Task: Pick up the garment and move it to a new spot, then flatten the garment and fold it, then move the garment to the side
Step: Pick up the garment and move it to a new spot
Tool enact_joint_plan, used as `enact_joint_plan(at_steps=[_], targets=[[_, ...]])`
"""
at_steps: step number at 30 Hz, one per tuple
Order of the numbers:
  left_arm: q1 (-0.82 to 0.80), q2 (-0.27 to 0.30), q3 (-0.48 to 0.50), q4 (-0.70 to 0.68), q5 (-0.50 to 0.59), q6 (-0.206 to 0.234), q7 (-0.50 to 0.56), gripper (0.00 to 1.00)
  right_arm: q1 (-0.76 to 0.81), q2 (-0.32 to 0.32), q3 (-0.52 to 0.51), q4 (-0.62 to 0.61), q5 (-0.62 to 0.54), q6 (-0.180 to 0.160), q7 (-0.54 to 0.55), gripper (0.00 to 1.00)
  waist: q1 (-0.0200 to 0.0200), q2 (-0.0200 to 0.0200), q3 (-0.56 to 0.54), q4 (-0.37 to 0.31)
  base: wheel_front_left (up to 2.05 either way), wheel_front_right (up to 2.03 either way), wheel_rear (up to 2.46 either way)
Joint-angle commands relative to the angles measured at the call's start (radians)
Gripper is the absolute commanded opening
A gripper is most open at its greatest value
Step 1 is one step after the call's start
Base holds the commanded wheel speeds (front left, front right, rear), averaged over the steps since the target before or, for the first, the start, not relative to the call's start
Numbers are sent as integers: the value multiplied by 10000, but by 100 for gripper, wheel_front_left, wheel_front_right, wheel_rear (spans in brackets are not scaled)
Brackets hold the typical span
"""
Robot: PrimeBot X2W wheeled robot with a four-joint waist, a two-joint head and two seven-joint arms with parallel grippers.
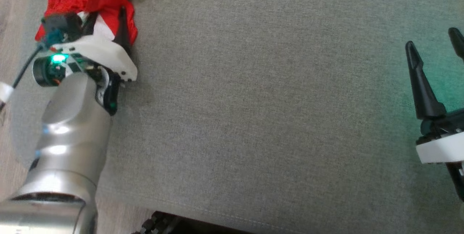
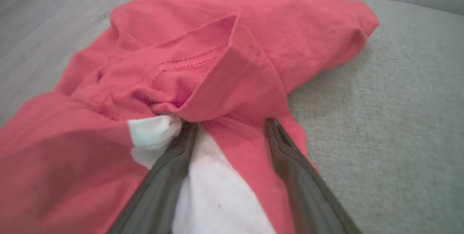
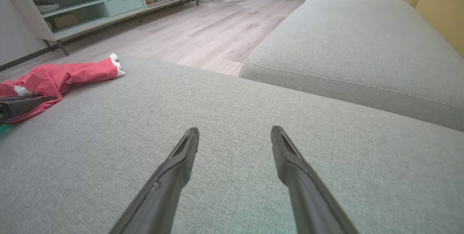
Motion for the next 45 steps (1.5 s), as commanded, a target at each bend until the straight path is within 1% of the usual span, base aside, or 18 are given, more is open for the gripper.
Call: enact_joint_plan(at_steps=[1, 3, 6, 9, 12, 17, 22, 27, 28, 29, 31, 36, 40, 45], targets=[[266, 492, 173, 382, 4, -21, 367, 0, -33, -68, 68, -281, 91, -7, -59, 100, 1, 0, -63, -9, 0, 0, 0], [143, 592, 106, 528, 57, -29, 190, 0, 56, -10, -60, -197, 93, -7, -119, 100, 1, 0, -179, -7, 0, 0, 0], [147, 797, 89, 540, 162, 170, -662, 0, 137, 107, -133, -84, 73, -7, -270, 100, 1, 0, -494, -48, 0, 0, 0], [304, 1013, 168, 513, 158, 322, -1435, 0, 154, 239, -57, 78, 64, -7, -478, 100, 1, 0, -994, -119, 0, 0, 0], [575, 1266, 309, 292, 115, 465, -1840, 0, 160, 434, 99, 275, 42, -7, -699, 100, 1, 0, -1624, -214, 0, 0, 0], [1406, 1775, 672, -658, 25, 687, -2024, 0, 196, 831, 425, 637, -21, -7, -1050, 100, 1, 0, -2631, -490, 0, 0, 0], [2801, 2099, 1184, -2535, -12, 1080, -2035, 0, 252, 1146, 711, 1082, -47, -7, -1396, 100, 1, 0, -3491, -890, 0, 0, 0], [4446, 2014, 1370, -4447, -62, 1468, -2023, 0, 512, 1500, 867, 1507, -57, -7, -1635, 100, 1, 0, -4159, -1350, 0, 0, 0], [4446, 2014, 1370, -4447, -62, 1468, -2023, 0, 512, 1500, 867, 1507, -57, -7, -1635, 100, 1, 0, -4159, -1350, 0, 0, 0], [4771, 1951, 1361, -4868, -82, 1543, -1953, 0, 587, 1584, 894, 1569, -67, -7, -1656, 100, 1, 0, -4271, -1462, 0, 0, 0], [5425, 1844, 1317, -5703, -114, 1696, -1686, 0, 739, 1735, 911, 1658, -84, -7, -1709, 100, 1, 0, -4448, -1701, 0, 0, 0], [6594, 1526, 1119, -7261, -348, 1790, -916, 0, 1039, 1973, 862, 1753, -148, -7, -1712, 100, 1, 0, -4531, -2406, 0, 0, 0], [6795, 1200, 451, -7925, -182, 1683, -438, 0, 1081, 2074, 799, 1795, -79, -7, -1717, 100, 1, 0, -4316, -3078, 0, 0, 0], [6349, 629, -617, -7889, 69, 1271, -55, 0, 958, 2134, 835, 1928, 36, -7, -1818, 100, 1, 0, -4008, -4031, 0, 0, 0]])
